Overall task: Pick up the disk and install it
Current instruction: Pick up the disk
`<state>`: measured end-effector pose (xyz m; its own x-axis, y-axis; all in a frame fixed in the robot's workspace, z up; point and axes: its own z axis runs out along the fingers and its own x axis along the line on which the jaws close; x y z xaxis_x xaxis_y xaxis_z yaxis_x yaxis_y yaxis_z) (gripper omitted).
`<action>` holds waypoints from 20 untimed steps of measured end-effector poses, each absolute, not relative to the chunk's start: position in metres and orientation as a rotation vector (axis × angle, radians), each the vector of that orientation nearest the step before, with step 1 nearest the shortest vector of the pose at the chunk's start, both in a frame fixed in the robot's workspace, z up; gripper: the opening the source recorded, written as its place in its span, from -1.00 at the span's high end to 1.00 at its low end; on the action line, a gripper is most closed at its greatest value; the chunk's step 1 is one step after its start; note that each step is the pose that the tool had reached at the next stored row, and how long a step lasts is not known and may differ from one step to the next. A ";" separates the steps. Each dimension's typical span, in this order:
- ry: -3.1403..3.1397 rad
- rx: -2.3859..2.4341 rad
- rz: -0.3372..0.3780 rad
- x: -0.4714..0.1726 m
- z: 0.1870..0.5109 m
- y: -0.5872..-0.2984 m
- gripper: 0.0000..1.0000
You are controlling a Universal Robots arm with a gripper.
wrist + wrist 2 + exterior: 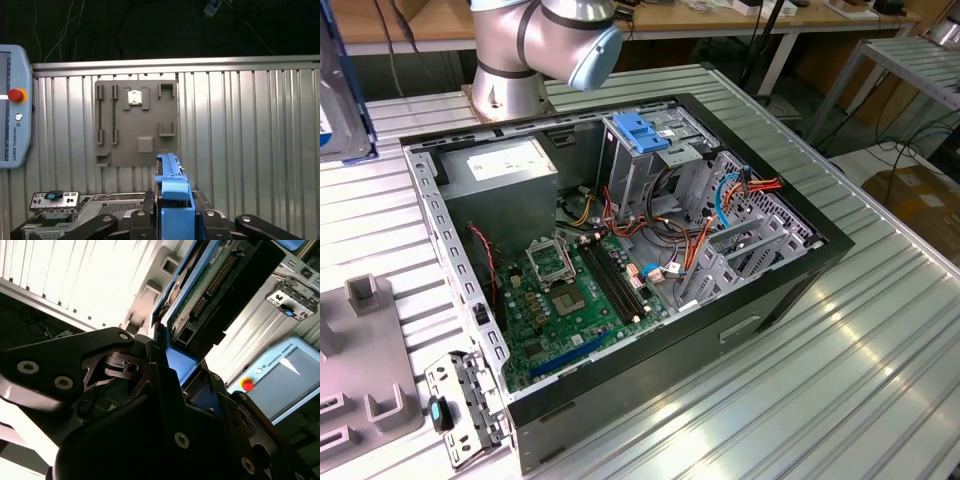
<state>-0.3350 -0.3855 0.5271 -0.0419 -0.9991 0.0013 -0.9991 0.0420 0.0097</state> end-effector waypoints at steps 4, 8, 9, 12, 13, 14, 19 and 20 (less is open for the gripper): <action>-2.260 2.168 -0.006 -0.317 0.524 -0.386 0.26; -2.259 2.166 -0.003 -0.299 0.521 -0.386 0.26; -2.259 2.166 -0.002 -0.298 0.521 -0.386 0.26; -2.259 2.165 0.000 -0.295 0.519 -0.390 0.26; -2.260 2.166 0.001 -0.295 0.519 -0.391 0.26; -2.260 2.166 0.003 -0.294 0.518 -0.392 0.26; -2.258 2.165 0.008 -0.278 0.516 -0.393 0.26; -2.258 2.164 0.009 -0.274 0.516 -0.393 0.26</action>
<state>-0.2735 -0.3933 0.5155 -0.0423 -0.9990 0.0142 -0.9991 0.0424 0.0056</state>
